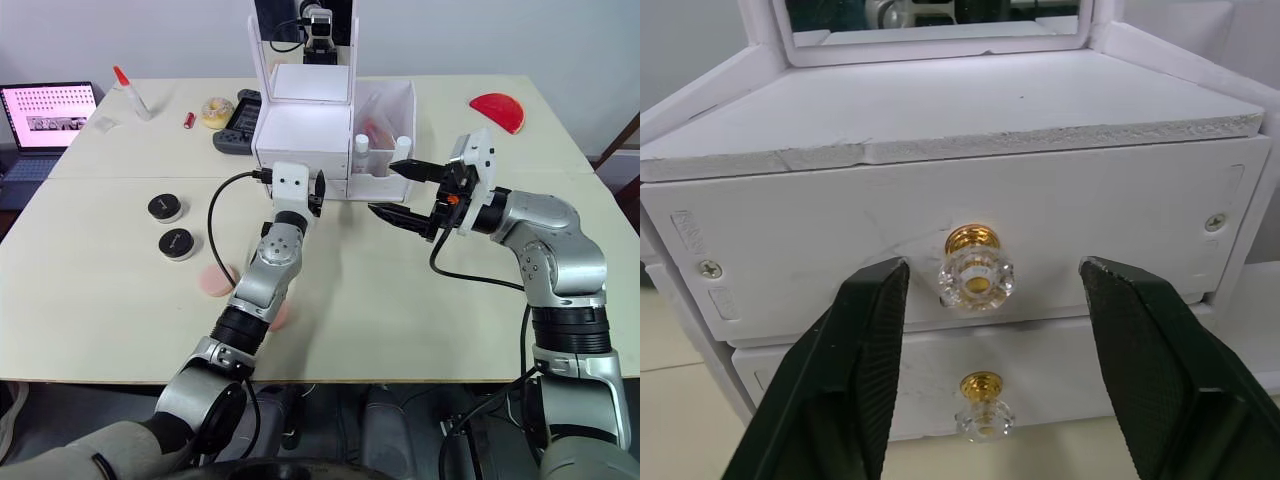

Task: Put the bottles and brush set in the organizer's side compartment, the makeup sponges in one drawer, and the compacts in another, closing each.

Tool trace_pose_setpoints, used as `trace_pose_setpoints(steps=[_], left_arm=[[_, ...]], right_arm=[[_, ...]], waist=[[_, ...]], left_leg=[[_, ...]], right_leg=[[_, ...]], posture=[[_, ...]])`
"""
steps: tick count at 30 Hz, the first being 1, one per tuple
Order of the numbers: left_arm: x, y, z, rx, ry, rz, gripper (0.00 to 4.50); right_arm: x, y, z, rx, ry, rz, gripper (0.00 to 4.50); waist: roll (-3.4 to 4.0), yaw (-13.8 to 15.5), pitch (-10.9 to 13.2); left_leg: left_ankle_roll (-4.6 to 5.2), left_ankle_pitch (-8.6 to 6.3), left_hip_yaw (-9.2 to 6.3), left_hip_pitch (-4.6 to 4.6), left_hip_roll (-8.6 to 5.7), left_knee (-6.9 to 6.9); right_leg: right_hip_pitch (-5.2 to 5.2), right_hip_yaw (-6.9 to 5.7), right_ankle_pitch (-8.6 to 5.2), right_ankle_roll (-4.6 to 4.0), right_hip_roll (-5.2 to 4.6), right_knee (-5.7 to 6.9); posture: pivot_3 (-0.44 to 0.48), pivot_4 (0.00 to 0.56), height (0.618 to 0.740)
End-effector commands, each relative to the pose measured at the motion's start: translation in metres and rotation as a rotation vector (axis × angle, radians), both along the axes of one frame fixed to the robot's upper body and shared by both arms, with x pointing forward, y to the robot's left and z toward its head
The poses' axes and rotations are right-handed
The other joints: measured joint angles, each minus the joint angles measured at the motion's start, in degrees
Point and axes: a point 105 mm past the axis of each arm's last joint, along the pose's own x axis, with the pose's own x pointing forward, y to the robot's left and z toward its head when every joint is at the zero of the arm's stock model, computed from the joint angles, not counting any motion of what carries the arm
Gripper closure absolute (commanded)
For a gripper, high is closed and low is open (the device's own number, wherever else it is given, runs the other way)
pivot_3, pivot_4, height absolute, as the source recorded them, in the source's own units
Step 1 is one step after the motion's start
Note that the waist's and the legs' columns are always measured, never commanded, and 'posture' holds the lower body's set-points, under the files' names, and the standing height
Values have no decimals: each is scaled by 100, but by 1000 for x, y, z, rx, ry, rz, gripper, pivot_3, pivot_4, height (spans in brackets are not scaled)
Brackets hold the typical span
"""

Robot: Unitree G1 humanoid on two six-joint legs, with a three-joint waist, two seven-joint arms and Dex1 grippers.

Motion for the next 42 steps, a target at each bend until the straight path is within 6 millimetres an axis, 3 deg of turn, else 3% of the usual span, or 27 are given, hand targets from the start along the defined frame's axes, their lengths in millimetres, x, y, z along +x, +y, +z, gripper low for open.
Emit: trace_pose_setpoints(steps=[1,4,5,7,10,11,21,42], left_arm=[[-4,-9,39,-51,-127,-22,1662],[-4,-9,41,-50,-136,-24,1662],[-4,-9,41,-50,-138,-24,1901],[-4,-9,41,-52,-136,-24,2491],[-5,-8,41,-50,-139,-24,3999],[-5,-8,41,-47,-142,-24,4212],[-14,-7,35,-17,-139,-47,4210],[-75,0,19,42,-102,-185,4210]], right_arm=[[-3,3,11,-14,-51,9,0],[-3,3,10,-17,-49,7,0],[-2,3,10,-17,-48,6,0],[-2,3,9,-19,-46,4,0],[-2,3,8,-21,-43,2,0],[-2,3,7,-21,-42,2,0],[-1,3,7,-26,-43,-4,0],[-6,3,14,-32,-55,-5,0]], waist=[[0,1,0],[0,2,0],[0,2,0],[0,4,0],[0,3,0],[0,3,0],[0,-4,0],[1,7,0]], left_leg=[[0,0,0,0,0,0],[0,0,0,0,0,0],[0,0,0,0,0,0],[0,0,0,0,0,0],[0,0,0,0,0,0],[0,0,0,0,0,0],[0,0,0,-1,0,-1],[-3,-3,-8,-5,2,-3]], right_leg=[[0,0,0,0,0,1],[0,0,0,0,0,1],[0,0,0,0,0,1],[0,0,0,1,0,1],[0,0,0,1,0,1],[0,0,0,1,0,1],[-2,0,0,1,0,0],[-10,2,-1,0,0,0]], posture=[[0,150,738],[0,150,738],[0,150,738],[0,150,738],[0,150,738],[0,150,738],[0,150,738],[0,150,738]])
